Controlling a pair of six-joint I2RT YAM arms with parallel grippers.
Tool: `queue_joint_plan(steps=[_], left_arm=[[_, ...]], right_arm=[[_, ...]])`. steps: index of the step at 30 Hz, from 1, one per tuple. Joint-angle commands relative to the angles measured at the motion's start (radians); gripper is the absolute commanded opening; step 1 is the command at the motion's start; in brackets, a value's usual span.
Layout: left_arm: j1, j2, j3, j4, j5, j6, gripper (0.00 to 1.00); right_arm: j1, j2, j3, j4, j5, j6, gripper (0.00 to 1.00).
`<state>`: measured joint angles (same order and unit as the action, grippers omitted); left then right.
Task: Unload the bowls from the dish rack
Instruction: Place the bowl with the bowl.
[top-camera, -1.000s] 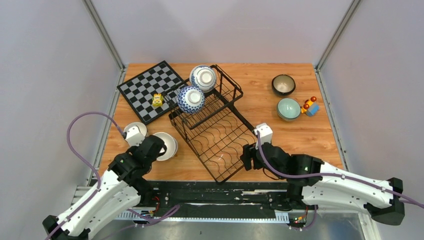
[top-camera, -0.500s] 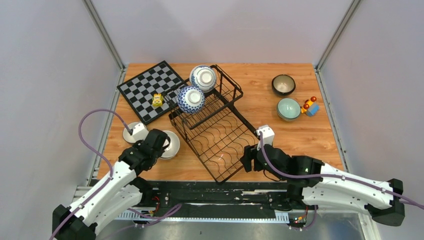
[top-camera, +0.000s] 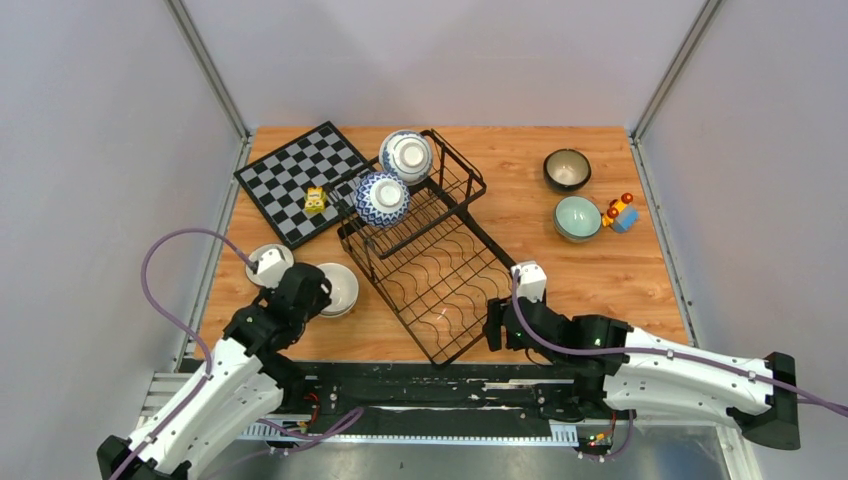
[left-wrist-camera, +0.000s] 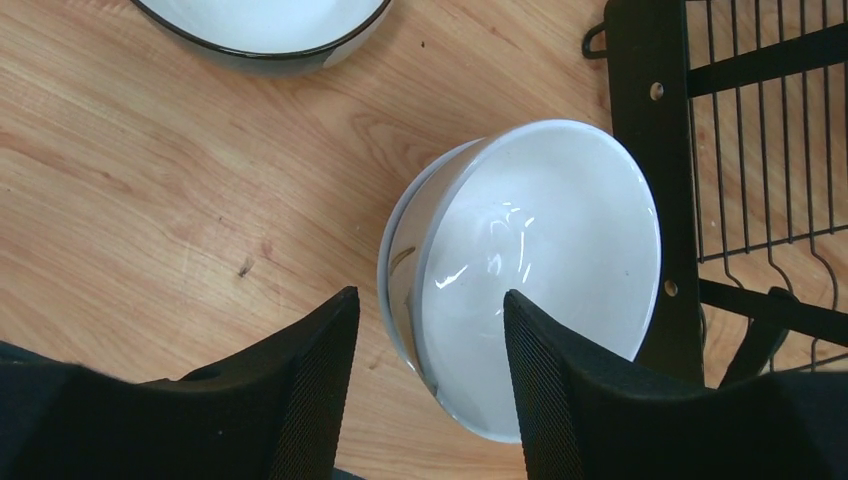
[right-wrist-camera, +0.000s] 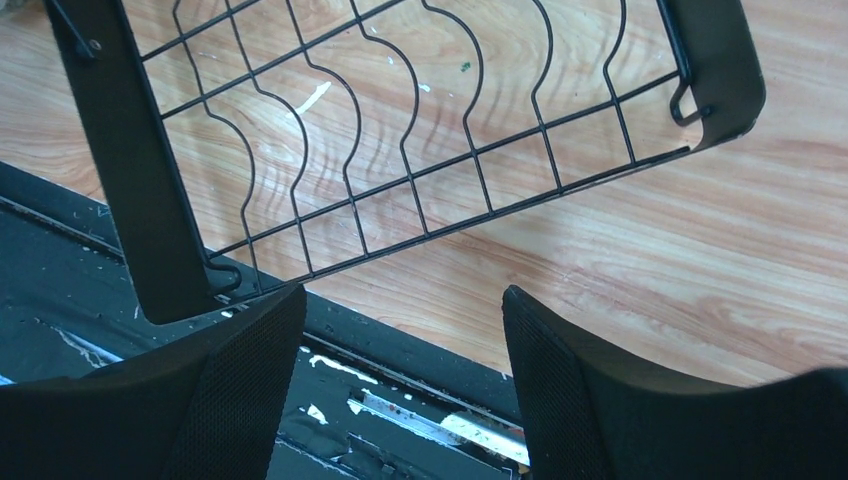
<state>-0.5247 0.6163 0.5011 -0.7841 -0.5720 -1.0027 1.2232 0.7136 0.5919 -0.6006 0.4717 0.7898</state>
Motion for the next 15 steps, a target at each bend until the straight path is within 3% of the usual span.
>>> queue_joint_plan(steps=[1,8,15], left_arm=[[0.005,-0.056,0.043,-0.073,0.002,0.004,0.58],[0.005,-0.107,0.078,-0.074,0.03,0.011,0.56],[0.006,-0.1,0.215,-0.084,-0.017,0.13,0.57]], right_arm=[[-0.018,-0.003,-0.046,-0.017,0.01,0.081,0.76],[-0.107,-0.012,-0.11,0.095,-0.077,0.114,0.76],[-0.207,0.036,-0.155,0.148,-0.139,0.163,0.71]])
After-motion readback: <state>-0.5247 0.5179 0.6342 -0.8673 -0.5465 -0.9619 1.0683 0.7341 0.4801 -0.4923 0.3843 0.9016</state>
